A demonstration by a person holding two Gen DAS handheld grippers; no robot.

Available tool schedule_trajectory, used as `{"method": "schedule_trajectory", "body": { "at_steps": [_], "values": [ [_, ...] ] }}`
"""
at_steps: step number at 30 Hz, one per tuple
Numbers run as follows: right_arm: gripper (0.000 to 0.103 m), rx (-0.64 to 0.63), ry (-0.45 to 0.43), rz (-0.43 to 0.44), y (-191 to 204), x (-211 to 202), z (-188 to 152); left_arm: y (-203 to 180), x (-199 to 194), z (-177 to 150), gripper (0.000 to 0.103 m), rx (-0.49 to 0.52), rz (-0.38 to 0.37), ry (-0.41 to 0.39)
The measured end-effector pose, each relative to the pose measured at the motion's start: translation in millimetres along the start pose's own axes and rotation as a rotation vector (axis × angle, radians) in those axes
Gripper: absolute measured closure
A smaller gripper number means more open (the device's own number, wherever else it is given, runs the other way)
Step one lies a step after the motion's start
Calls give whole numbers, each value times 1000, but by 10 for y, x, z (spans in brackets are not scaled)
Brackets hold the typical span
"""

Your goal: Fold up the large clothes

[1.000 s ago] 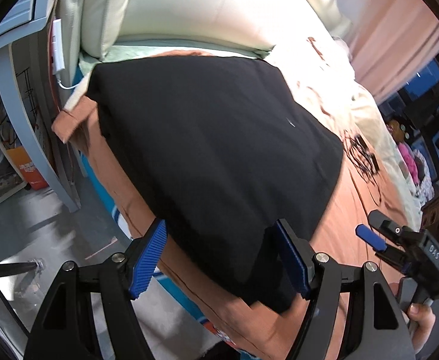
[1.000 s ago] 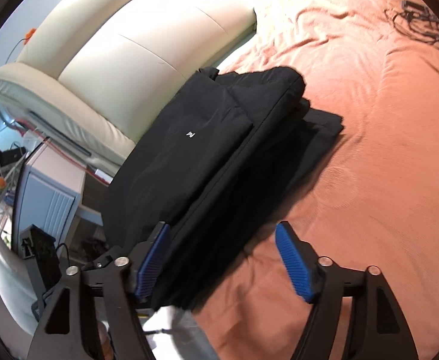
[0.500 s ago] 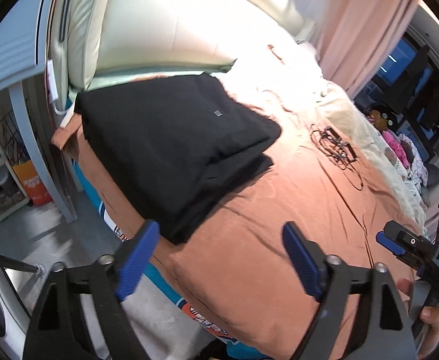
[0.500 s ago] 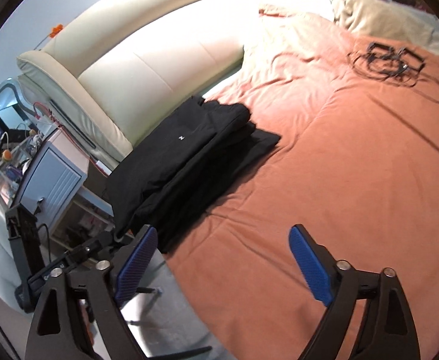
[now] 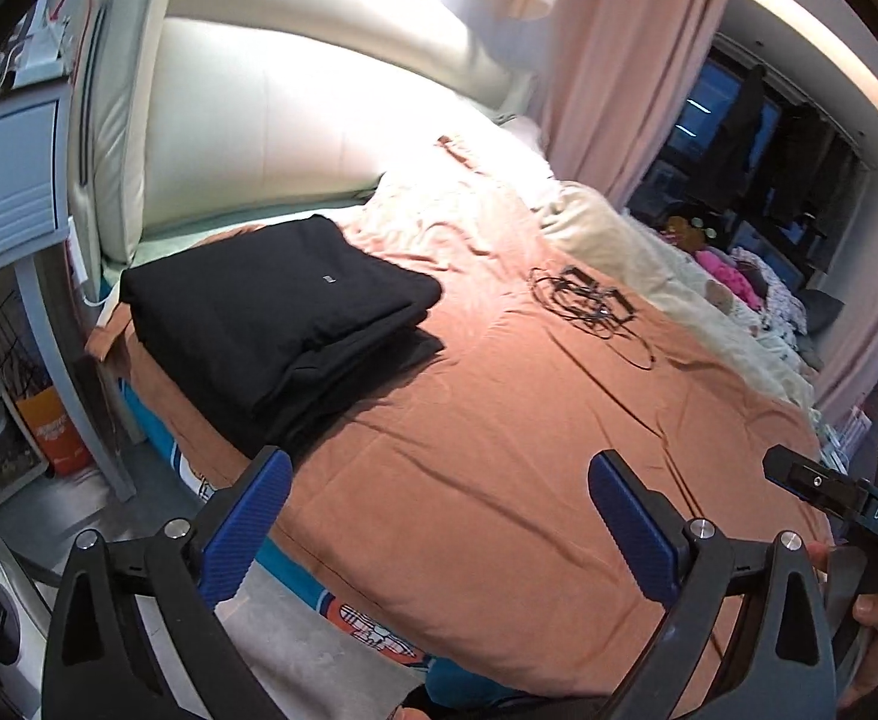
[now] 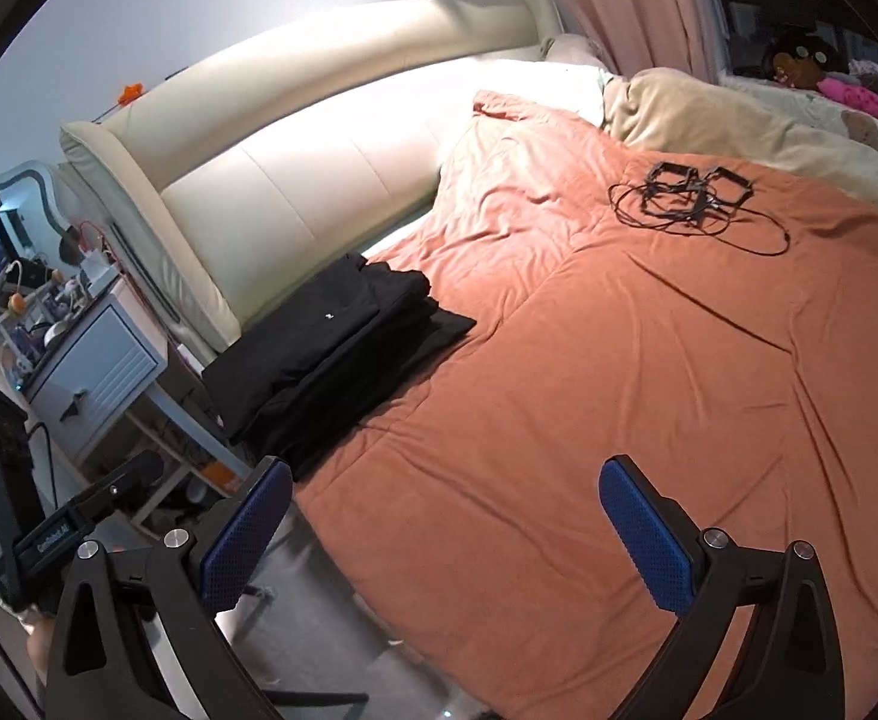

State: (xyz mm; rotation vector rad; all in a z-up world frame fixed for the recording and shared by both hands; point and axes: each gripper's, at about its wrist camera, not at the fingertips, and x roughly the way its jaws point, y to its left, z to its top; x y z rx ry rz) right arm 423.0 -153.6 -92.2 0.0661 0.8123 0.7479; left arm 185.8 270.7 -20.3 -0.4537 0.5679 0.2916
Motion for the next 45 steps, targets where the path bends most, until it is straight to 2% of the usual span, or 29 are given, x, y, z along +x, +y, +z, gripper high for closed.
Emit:
{"method": "schedule_trajectory", "body": {
  "at_steps": [14,24,29,34,37,45],
  "values": [
    [0,-15,-118,-83,-28,-1095,-568,-450,-791,-415,2,157,-97,-50],
    [0,-8,-170,-140,-86,-1747,-1176,-717,-1308,-806,2,286,-119,-96],
    [0,0,-195,-158,-115,-1974,-1451,-760,-1558,-985,2,317,-122,-119],
    [0,28,-227,-140,-158,-2191,-1721,-779,-1795,-1201,2,334,-118,-161],
    [0,38,-241,-164,-179,-2289,-1879,-826,-1890,-1312,2,362,-104,-173],
    [0,26,-284,-209,-120,-2516,-2203,-898,-2102,-1500,1,373,-124,-198]
  ]
}}
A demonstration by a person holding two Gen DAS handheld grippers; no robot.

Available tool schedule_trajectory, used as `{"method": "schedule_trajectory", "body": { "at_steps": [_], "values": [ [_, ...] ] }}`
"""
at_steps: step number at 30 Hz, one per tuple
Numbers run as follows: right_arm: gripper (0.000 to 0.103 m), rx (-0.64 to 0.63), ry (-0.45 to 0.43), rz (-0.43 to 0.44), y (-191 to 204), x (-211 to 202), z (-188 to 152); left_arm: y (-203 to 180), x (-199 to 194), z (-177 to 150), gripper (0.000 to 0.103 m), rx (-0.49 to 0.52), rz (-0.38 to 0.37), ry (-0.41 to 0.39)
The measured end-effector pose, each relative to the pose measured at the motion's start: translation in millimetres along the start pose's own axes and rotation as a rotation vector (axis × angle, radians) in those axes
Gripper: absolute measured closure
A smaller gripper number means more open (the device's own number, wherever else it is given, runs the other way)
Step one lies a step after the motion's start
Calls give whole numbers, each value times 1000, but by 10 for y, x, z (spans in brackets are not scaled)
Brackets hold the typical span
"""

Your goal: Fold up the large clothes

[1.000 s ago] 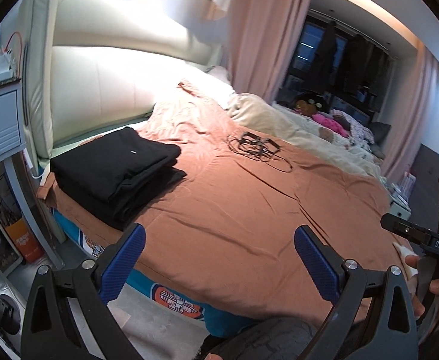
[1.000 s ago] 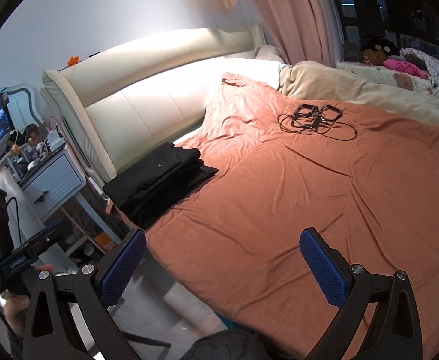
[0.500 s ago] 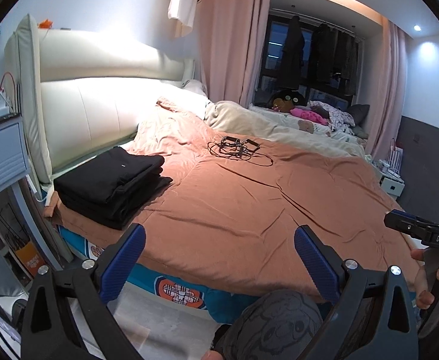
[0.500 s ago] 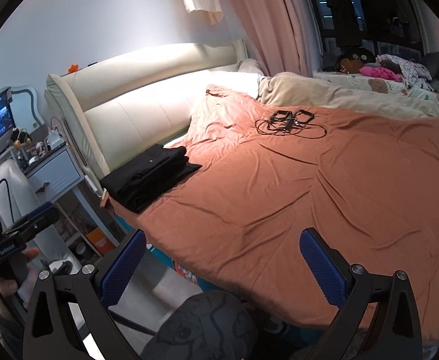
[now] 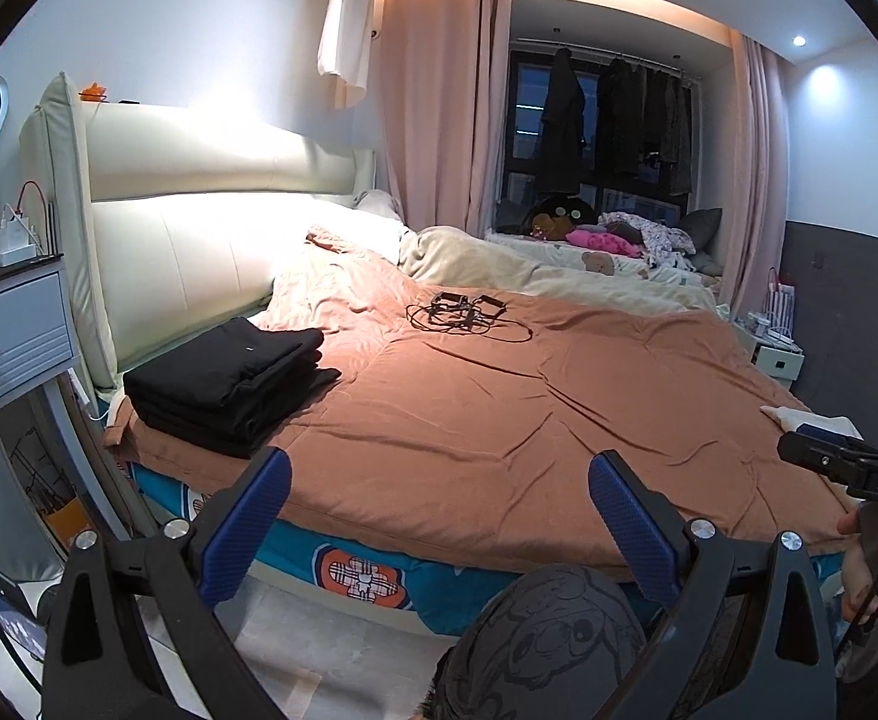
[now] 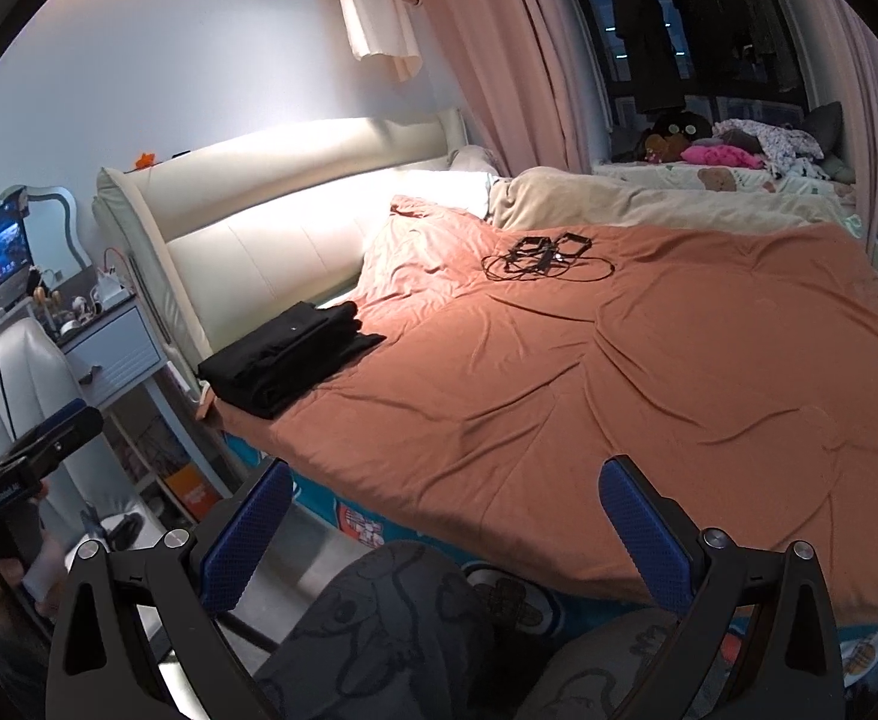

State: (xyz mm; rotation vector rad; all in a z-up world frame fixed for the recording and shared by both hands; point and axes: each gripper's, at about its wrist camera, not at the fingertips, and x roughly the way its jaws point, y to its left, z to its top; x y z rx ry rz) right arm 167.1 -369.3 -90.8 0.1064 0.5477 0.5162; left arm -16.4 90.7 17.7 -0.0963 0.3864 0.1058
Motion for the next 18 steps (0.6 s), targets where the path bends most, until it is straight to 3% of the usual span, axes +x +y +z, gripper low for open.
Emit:
{"method": "schedule_trajectory", "body": {
  "at_steps": [18],
  "values": [
    [0,15,-17,-17,-5,-204,-128,-103,-189,-20,1,15,-7,-15]
  ]
}}
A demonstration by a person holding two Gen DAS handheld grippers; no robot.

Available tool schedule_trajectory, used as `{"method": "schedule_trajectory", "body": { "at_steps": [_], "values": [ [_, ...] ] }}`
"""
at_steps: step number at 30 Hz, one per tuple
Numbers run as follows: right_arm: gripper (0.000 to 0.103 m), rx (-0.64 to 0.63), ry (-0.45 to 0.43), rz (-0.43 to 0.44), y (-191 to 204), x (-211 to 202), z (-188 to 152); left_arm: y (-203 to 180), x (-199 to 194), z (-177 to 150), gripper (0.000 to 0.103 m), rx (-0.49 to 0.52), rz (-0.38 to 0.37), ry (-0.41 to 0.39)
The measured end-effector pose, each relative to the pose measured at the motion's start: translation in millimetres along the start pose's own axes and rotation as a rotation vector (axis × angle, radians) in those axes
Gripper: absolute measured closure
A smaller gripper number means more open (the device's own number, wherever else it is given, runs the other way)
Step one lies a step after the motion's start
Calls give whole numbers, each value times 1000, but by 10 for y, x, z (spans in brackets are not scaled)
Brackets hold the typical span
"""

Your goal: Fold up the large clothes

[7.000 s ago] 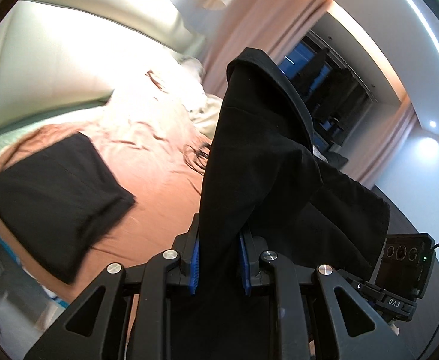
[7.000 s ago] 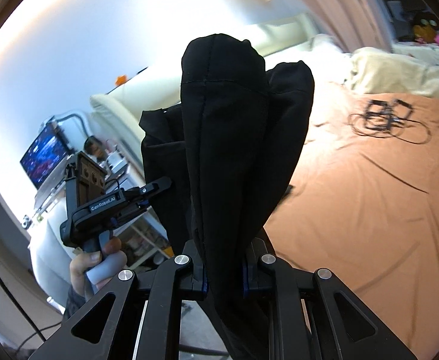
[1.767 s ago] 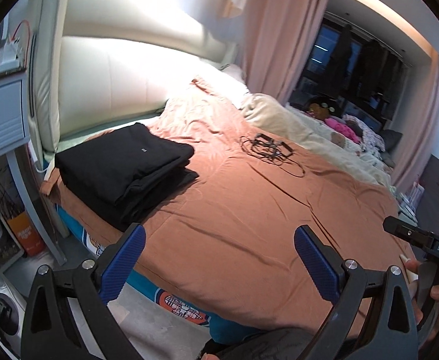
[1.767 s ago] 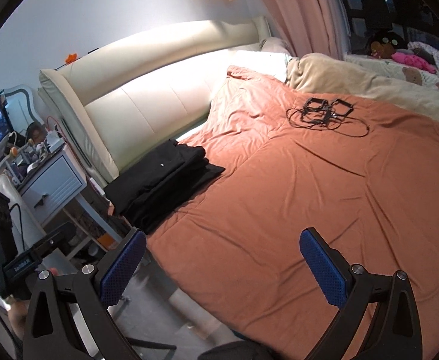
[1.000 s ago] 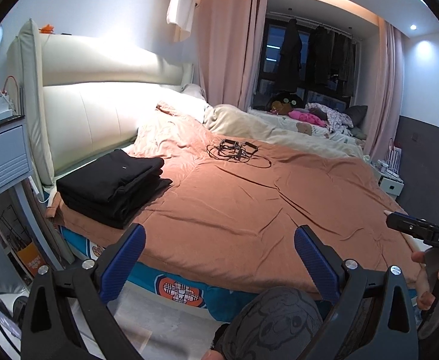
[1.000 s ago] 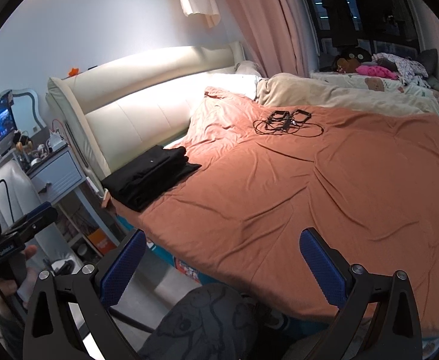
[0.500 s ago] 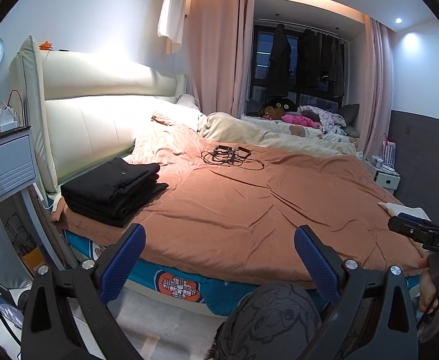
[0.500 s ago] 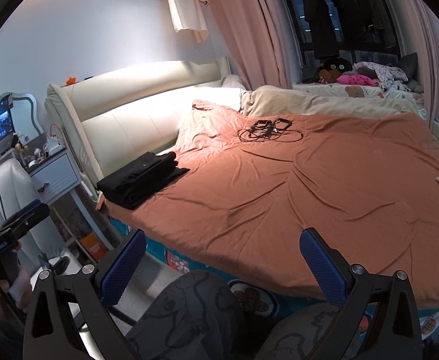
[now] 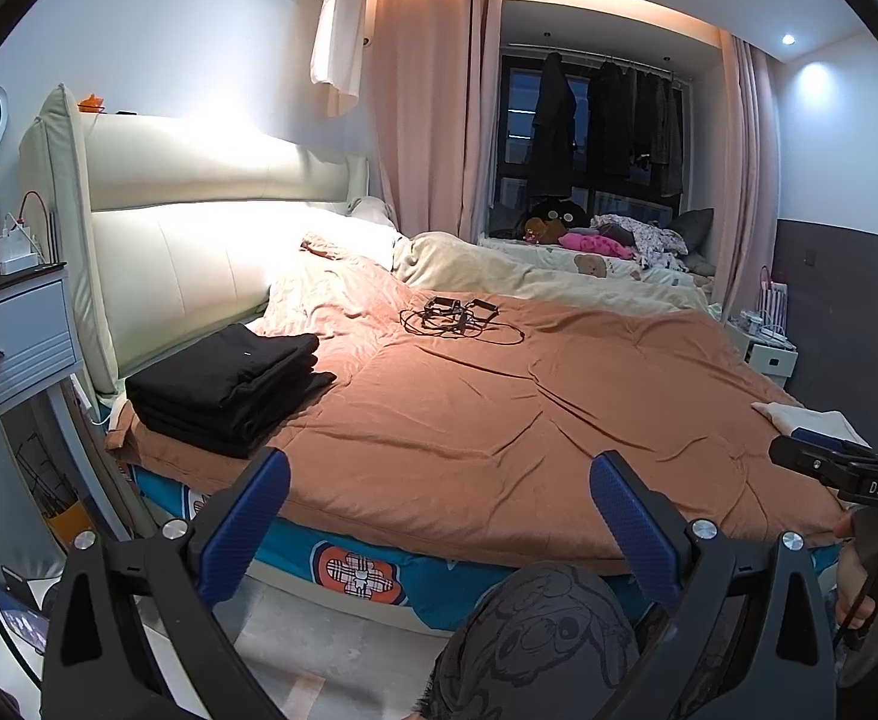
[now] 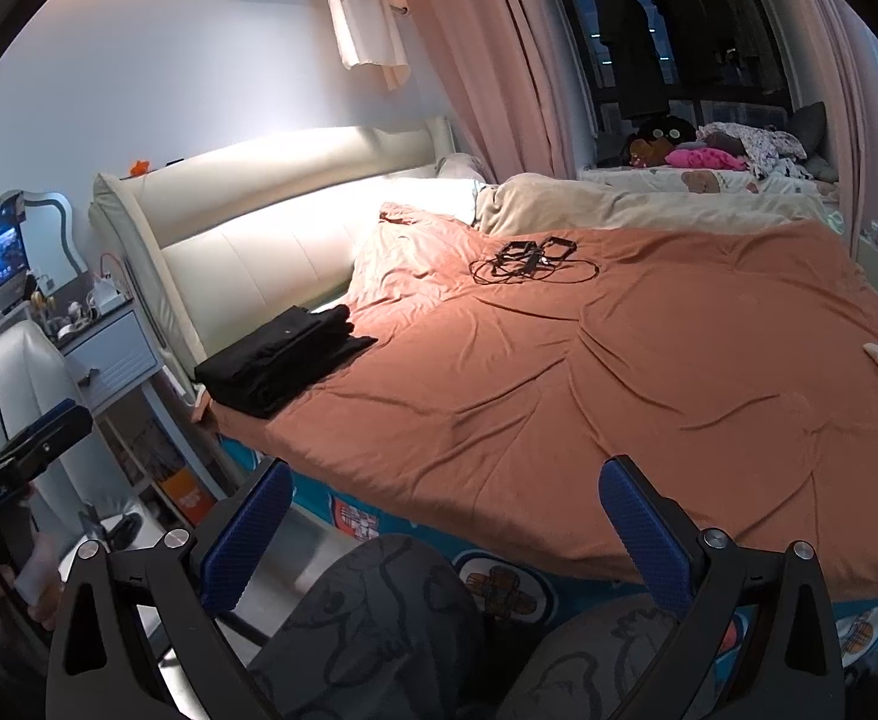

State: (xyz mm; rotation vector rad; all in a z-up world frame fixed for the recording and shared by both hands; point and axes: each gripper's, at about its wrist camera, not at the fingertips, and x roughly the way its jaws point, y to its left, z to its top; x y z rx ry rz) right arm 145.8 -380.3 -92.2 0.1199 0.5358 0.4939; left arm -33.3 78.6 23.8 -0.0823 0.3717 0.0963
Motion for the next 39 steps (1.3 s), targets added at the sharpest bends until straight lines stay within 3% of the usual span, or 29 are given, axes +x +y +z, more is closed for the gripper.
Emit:
{"method": "schedule_trajectory", "body": {
  "at_steps": [39],
  "values": [
    [0,-12,-3,5,43,-12,-19,39,-137,21,1,-14,-13,-8]
  ]
}}
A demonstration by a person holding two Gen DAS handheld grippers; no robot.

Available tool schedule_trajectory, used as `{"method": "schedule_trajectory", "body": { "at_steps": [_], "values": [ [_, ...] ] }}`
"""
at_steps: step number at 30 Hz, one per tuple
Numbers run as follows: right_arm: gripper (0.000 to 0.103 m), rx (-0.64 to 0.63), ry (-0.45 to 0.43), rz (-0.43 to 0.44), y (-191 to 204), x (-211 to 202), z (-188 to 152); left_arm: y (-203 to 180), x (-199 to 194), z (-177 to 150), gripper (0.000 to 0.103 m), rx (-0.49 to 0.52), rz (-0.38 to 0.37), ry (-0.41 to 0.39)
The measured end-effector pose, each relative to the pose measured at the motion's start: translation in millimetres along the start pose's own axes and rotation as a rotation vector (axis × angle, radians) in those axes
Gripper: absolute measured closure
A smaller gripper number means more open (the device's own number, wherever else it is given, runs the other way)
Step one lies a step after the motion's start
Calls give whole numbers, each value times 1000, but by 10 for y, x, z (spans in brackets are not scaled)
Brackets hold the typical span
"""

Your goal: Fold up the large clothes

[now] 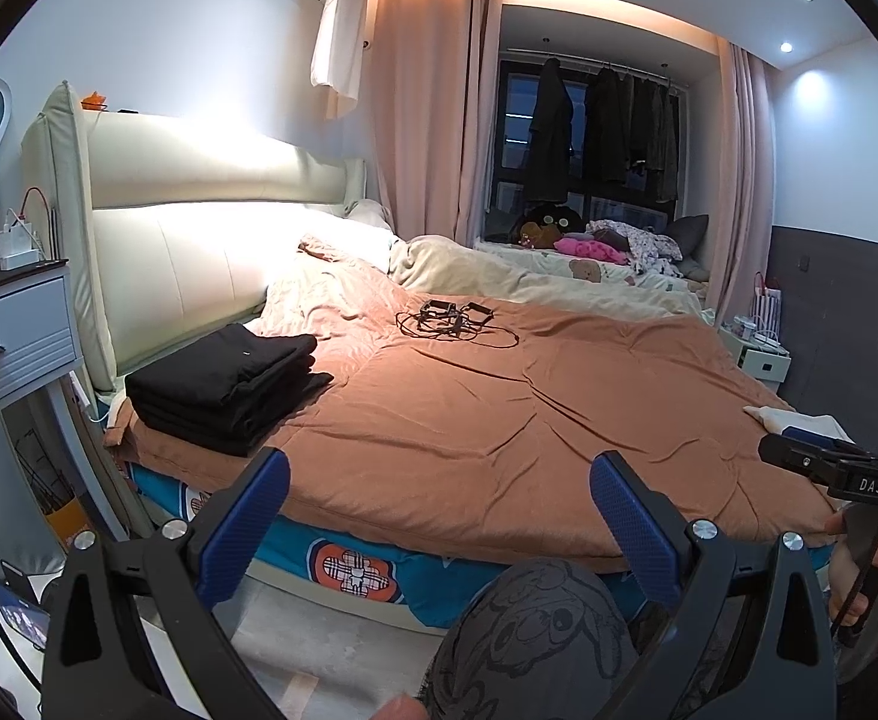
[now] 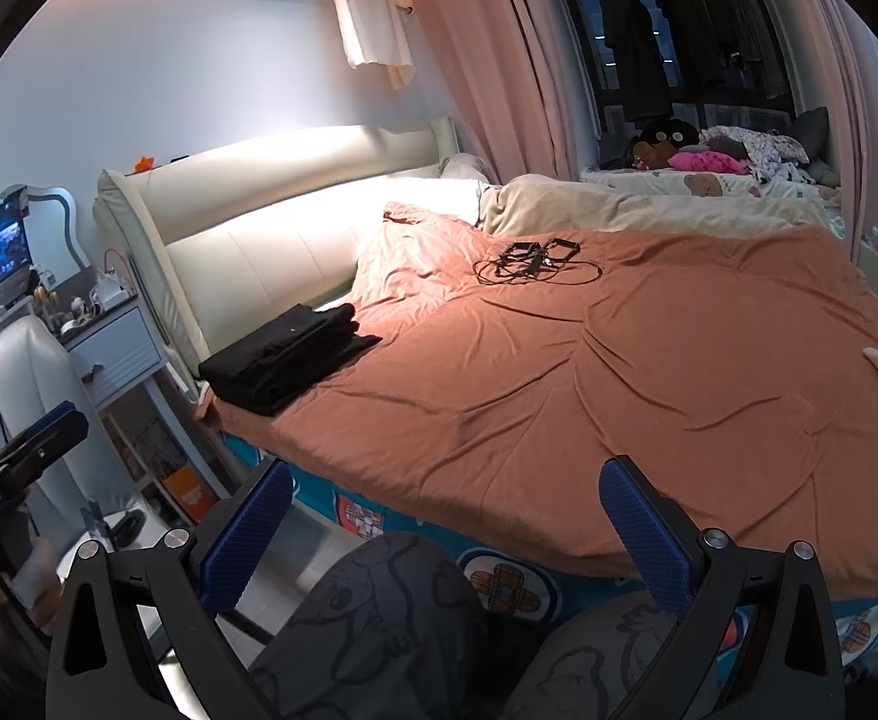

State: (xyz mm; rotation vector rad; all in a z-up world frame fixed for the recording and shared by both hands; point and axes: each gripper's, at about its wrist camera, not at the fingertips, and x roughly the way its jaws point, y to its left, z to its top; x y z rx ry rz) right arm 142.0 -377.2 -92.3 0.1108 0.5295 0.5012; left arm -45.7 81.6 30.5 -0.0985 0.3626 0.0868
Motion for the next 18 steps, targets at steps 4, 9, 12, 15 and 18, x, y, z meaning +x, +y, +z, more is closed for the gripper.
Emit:
{"method": "schedule_trajectory", "body": {
  "at_steps": [4,9,12,15,18],
  "values": [
    [0,0,3,-2,8,5,-2,9,-24,-6,1,-1,2,-14],
    [0,-1,3,-3,22,5,-6,-17,-37,-7,1,25,6,-18],
    [0,-3,9,-7,11,7,-18,-31,-73,-13,1,35,11,-30],
    [0,-3,11,-6,-15,-15,-33,-30,-96,-15,1,35,11,-32],
    [0,-3,9,-6,-41,-25,-18,-31,-106,2,1,28,9,-40]
  ]
}}
